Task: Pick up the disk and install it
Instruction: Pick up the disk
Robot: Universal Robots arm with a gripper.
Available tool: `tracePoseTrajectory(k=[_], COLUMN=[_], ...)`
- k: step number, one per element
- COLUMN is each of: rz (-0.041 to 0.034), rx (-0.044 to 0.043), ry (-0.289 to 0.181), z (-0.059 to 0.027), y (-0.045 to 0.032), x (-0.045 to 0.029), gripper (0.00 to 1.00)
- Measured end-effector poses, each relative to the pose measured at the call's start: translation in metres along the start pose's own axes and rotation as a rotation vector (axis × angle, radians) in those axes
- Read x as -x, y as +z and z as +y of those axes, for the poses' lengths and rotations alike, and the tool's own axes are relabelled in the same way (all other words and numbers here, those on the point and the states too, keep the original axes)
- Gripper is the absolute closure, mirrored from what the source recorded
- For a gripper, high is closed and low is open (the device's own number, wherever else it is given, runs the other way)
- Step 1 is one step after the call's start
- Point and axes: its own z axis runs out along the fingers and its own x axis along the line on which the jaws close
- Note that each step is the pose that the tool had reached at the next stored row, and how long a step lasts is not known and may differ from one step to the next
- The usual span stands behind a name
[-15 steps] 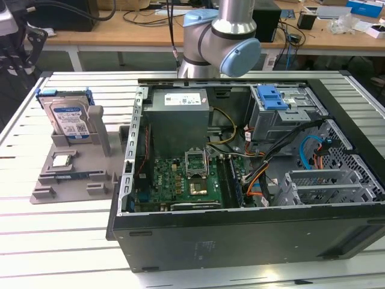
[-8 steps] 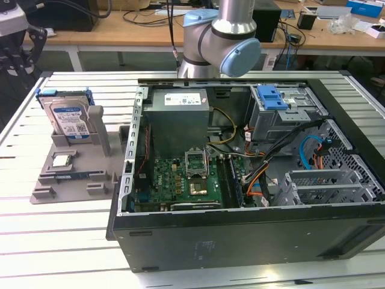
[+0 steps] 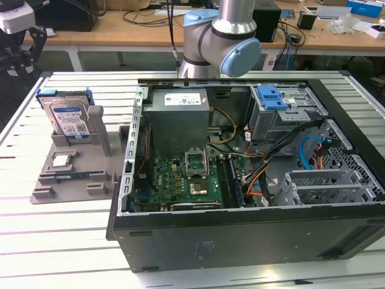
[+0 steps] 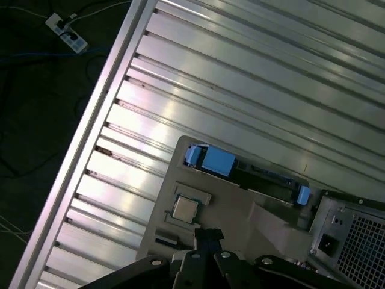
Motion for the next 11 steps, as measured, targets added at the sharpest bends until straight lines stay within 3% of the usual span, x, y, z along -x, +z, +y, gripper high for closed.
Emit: tracePoseTrajectory(k=[11], rz=[0.0075], rx=[0.0041], ry=[-0.175], z=[0.0], y=[0.0], x=[0.0], gripper=[0.89])
